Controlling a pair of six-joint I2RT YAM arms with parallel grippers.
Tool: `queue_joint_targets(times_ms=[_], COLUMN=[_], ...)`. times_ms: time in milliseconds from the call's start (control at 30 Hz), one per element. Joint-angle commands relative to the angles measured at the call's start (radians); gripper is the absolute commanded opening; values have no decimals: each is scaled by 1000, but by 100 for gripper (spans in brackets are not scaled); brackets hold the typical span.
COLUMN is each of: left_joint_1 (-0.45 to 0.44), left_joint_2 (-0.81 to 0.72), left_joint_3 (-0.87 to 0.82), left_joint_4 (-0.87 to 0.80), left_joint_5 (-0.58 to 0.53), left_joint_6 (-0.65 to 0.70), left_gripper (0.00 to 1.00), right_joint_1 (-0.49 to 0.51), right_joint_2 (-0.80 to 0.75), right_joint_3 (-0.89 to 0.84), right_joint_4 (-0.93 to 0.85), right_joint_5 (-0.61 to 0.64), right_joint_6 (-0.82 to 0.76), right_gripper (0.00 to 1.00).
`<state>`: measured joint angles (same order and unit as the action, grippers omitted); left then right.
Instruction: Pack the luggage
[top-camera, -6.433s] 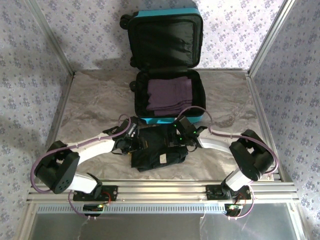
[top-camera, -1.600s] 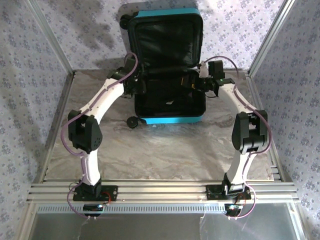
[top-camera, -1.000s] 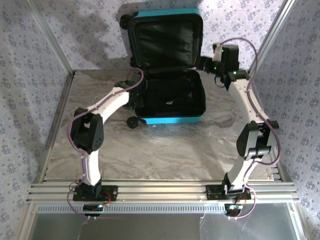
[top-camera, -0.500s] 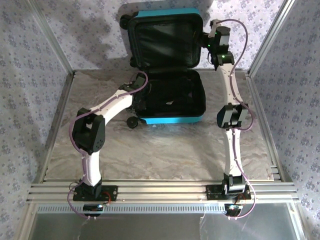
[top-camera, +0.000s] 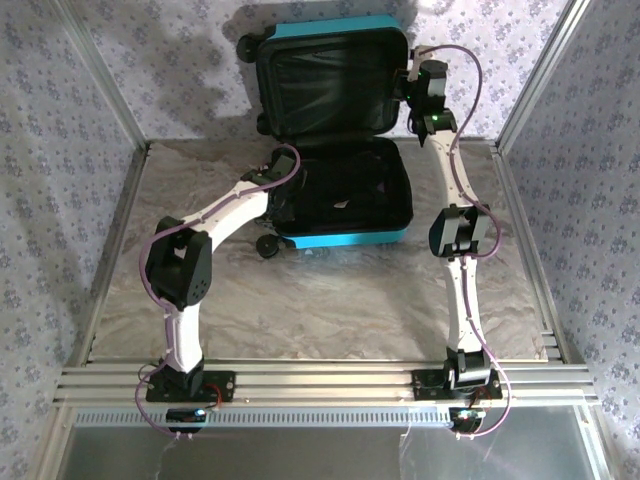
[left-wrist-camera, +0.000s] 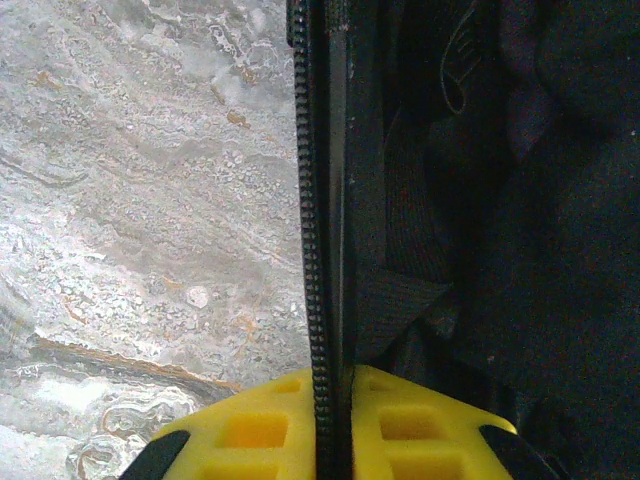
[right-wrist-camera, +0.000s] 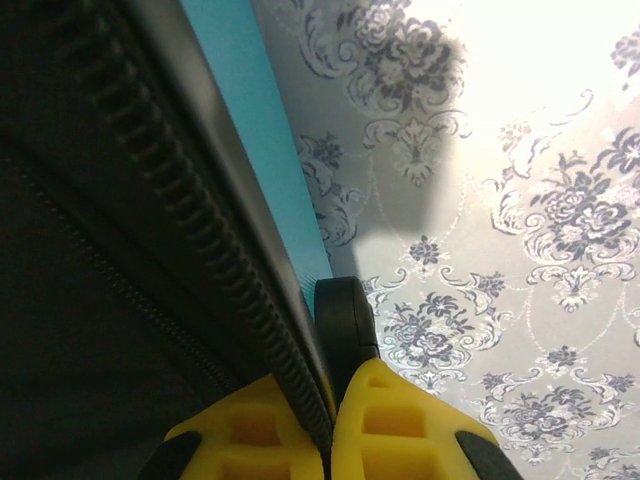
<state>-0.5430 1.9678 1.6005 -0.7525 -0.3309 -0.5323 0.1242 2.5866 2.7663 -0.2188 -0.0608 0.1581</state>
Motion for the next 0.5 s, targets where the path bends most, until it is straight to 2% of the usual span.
queue_joint_targets(times_ms=[0,67,167,233,367,400,433,467], left_joint_1=[-9,-8,-5,-6,-5,-6,-7,-10], left_joint_2=[1,-2,-10,-15,-29,-41,-60,-88], left_joint_3=[23,18,7,3,-4,-11,-20,-29], left_joint_4=[-9,-3,17,23,27,27,22,6], left_joint_5=[4,1,7,10,11,11,12,13], left_joint_6=[0,-4,-4,-5,1,3,5,10], left_gripper=[14,13,13,13,14,16,20,27], right_joint_1=[17,23,34,30,23,22,19,13], right_joint_2=[-150,-298,-558,-698,-900,-936,-979,-1023], right_joint_3=[-100,-332,-794,-1021,-1310,-1361,-1418,-1466], right_joint_4=[-21,91,406,544,585,570,557,523], right_joint_5=[-123,-138,-90,-73,-56,-46,-31,-22], right_joint_6=[-51,-97,-145,-163,-237,-250,-251,-248], right_gripper=[0,0,0,0,2,12,31,46])
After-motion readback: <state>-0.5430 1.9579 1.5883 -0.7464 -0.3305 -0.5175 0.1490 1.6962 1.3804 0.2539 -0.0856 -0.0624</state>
